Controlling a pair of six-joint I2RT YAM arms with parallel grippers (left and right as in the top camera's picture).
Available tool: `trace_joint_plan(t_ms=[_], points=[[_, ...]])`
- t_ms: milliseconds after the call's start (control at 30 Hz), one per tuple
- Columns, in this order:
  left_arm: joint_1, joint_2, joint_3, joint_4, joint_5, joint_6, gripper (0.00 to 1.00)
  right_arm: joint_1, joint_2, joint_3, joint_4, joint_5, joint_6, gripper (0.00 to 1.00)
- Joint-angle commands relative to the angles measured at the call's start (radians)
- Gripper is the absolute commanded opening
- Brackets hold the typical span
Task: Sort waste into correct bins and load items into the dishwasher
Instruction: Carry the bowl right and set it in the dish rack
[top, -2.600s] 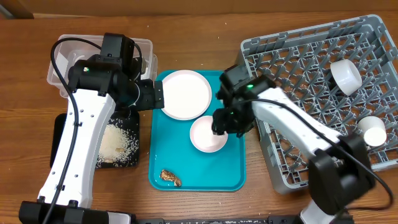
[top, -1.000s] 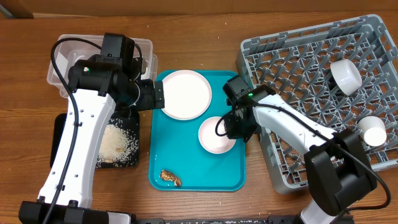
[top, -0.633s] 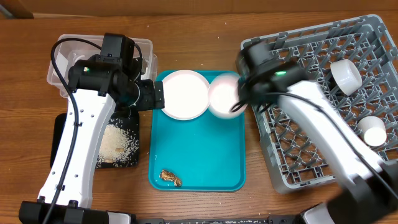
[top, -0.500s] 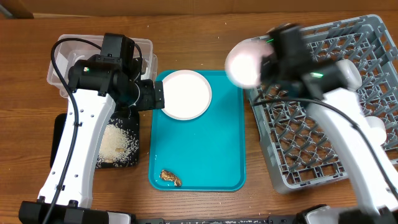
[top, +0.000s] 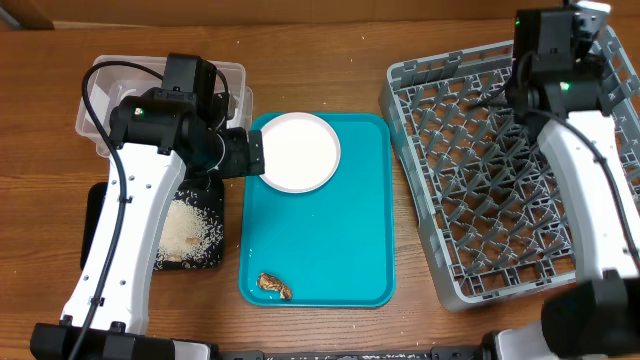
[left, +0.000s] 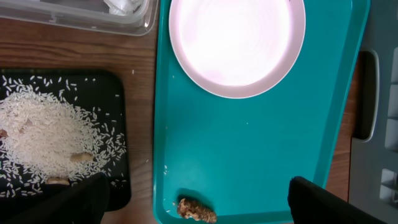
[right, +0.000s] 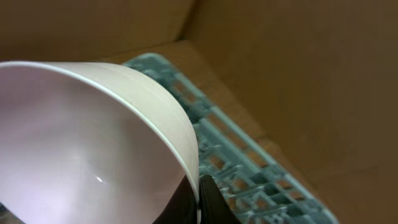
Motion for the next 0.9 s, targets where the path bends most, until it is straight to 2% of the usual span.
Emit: trace_joint_plan(t_ms=[0,367,767,867], points=[[0.004,-0.002,0.010,0.000,0.012,-0.010,0.93,-0.026,0.080,0.000,0.042,0.192,-0.008,0.04],[0.004,-0.002,0.010,-0.019,0.012,-0.010,0.94,-0.033,0.313,0.000,0.036,0.132,0.010,0.04],[0.004,-0.002,0.010,-0.018,0.012,-0.010,0.95,0.047,0.343,-0.006,-0.173,0.060,0.273,0.04],[0.004,-0.002,0.010,-0.017,0.012,-0.010,0.95,0.061,0.343,-0.006,-0.217,0.011,0.298,0.04]])
